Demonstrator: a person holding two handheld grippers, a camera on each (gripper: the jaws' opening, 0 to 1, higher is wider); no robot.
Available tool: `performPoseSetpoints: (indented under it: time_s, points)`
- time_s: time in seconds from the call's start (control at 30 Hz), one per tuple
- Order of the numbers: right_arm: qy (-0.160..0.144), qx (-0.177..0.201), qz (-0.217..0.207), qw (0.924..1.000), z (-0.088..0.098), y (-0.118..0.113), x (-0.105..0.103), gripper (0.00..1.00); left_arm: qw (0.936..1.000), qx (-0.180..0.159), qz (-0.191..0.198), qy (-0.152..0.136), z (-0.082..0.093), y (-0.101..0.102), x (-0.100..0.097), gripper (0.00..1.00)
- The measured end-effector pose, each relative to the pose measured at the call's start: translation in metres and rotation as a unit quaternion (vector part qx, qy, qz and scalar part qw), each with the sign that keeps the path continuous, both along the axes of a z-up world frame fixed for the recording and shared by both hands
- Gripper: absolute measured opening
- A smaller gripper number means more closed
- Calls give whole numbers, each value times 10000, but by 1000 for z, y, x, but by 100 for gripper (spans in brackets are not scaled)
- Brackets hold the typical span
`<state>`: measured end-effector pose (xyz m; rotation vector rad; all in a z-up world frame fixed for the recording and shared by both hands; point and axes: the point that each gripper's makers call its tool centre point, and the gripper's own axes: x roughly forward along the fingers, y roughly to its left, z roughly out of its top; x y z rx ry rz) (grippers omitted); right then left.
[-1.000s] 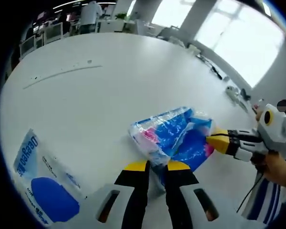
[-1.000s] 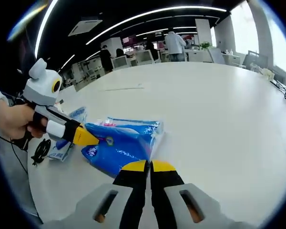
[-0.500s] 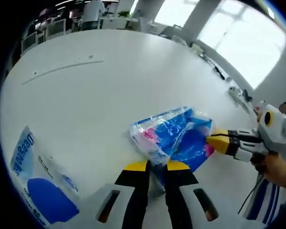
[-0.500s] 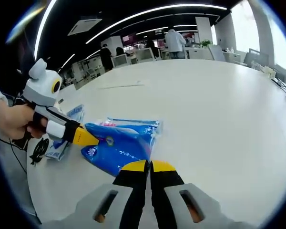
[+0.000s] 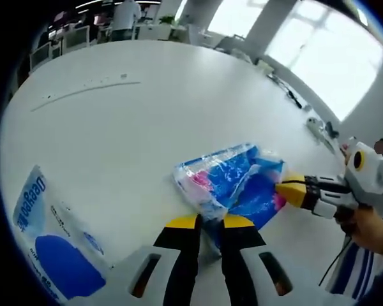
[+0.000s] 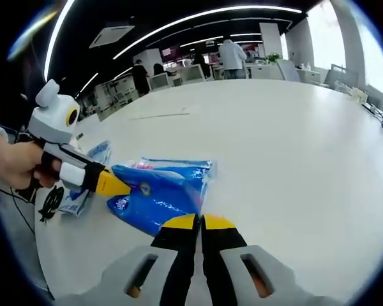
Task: Arrange the tabletop items into an orderly group along one side of the table until the central work area is clear of visible clutter.
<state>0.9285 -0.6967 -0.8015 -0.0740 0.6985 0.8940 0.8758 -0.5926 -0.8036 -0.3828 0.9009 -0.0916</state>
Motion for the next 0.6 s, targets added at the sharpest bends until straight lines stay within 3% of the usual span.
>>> performPoseSetpoints:
  time_s: [0.37,0.6]
  points:
    - [-25,-15,-1,10000,0,0,0,1,10000,83,-14,-21,0,1,-1,9]
    - [-180,-10,140,9997,1,1,-1,11,9997,198,-36,-117,5,0,-1,21]
